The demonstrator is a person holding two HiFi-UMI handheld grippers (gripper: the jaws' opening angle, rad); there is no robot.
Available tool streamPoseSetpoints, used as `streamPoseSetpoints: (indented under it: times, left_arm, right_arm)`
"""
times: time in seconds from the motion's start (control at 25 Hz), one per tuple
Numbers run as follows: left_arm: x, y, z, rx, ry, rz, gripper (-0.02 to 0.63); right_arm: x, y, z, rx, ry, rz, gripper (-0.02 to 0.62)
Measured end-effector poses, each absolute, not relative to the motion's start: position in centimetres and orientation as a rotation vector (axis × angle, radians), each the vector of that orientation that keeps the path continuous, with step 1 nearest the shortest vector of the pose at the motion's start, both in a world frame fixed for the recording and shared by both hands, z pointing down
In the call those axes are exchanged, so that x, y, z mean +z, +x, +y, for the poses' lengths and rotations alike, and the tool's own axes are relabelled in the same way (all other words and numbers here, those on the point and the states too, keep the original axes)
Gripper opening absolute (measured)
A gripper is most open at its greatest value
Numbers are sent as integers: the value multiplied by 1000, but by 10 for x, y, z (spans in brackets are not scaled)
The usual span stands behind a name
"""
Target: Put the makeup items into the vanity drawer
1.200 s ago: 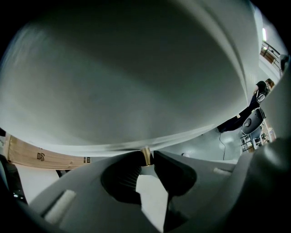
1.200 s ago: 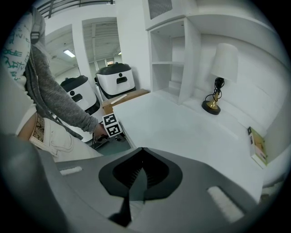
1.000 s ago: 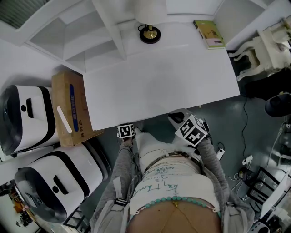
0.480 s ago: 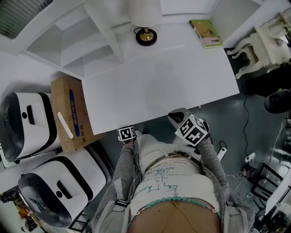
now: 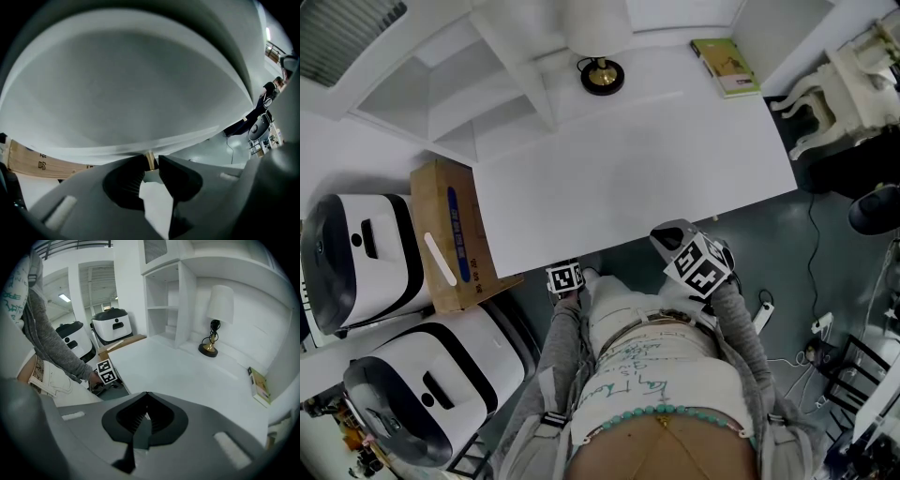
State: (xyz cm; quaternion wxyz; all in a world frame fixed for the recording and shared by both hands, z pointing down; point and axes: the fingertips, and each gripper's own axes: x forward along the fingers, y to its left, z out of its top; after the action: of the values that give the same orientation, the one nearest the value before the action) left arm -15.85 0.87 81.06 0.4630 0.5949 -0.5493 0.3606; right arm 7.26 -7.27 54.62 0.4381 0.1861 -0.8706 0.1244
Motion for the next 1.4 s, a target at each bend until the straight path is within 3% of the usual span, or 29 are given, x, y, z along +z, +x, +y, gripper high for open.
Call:
streamPoseSetpoints:
  times: [0.68, 1.4]
  left_arm:
    - [781, -162, 10, 876, 1469, -1452, 144]
    - [733, -145, 22, 817, 1546, -1491, 155]
  right_arm:
    - [543, 81, -65, 302, 458, -2188, 29]
    - [543, 87, -65, 280, 424, -2190, 29]
